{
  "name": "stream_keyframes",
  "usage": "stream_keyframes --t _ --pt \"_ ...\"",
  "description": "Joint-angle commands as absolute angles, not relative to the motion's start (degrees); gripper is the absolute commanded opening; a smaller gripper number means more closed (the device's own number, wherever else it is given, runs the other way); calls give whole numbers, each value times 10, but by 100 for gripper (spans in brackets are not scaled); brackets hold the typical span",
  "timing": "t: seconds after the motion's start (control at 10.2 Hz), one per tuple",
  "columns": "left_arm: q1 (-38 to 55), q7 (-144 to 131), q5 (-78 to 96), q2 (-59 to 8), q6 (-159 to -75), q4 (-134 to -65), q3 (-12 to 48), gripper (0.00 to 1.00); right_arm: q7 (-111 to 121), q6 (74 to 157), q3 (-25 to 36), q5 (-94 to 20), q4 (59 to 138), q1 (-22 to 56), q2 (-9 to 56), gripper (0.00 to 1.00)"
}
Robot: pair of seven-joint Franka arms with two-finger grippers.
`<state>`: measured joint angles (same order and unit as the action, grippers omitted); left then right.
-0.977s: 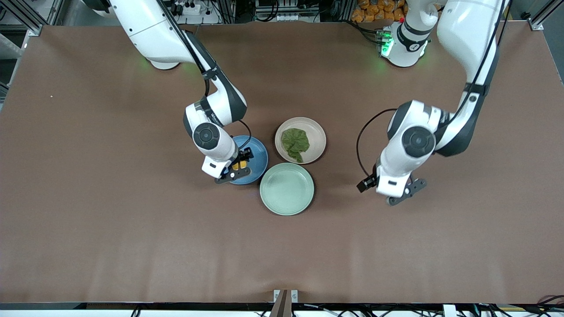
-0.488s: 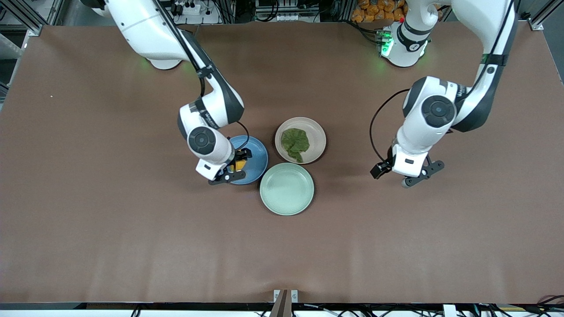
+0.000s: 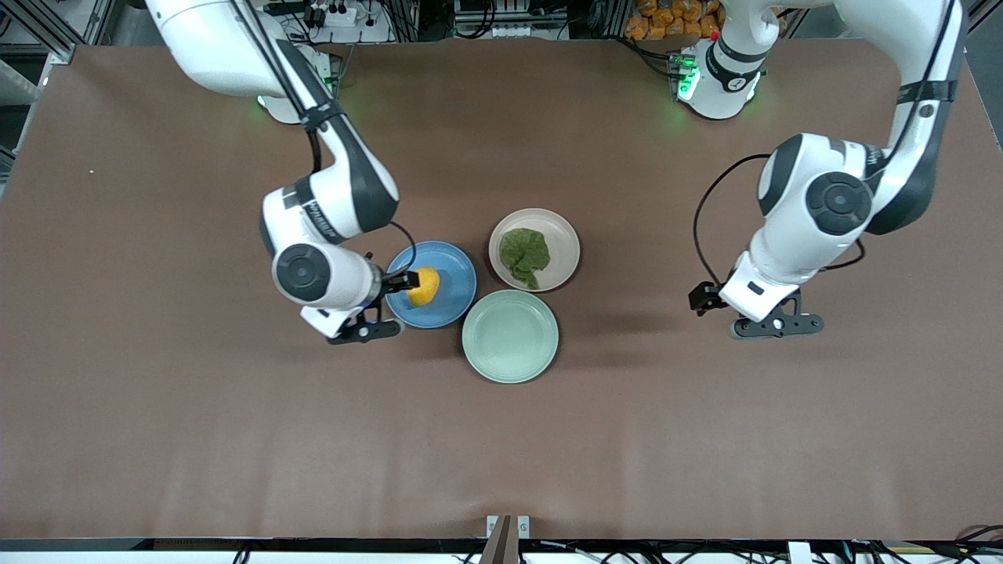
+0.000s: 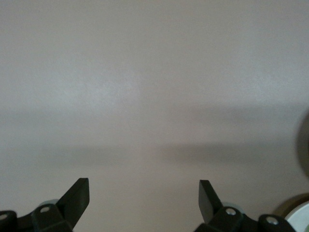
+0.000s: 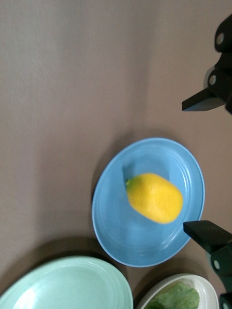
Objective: Place lemon and lettuce in plates
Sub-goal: 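Open the right gripper on the blue plate while the left gripper withdraws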
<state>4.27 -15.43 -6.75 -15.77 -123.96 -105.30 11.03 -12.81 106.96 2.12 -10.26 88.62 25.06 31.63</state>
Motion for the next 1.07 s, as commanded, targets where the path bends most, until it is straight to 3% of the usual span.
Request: stream_keyframes --t 0.0,0.29,0.98 --pt "26 -77 -48 -155 -1200 -1018 115 100 -102 1015 15 -114 856 203 309 100" --pt "13 -23 -40 -168 -1072 -908 115 100 1 934 18 -110 824 130 298 100" --pt "9 -29 -2 -69 -1047 -925 98 100 33 919 56 -49 822 26 254 100"
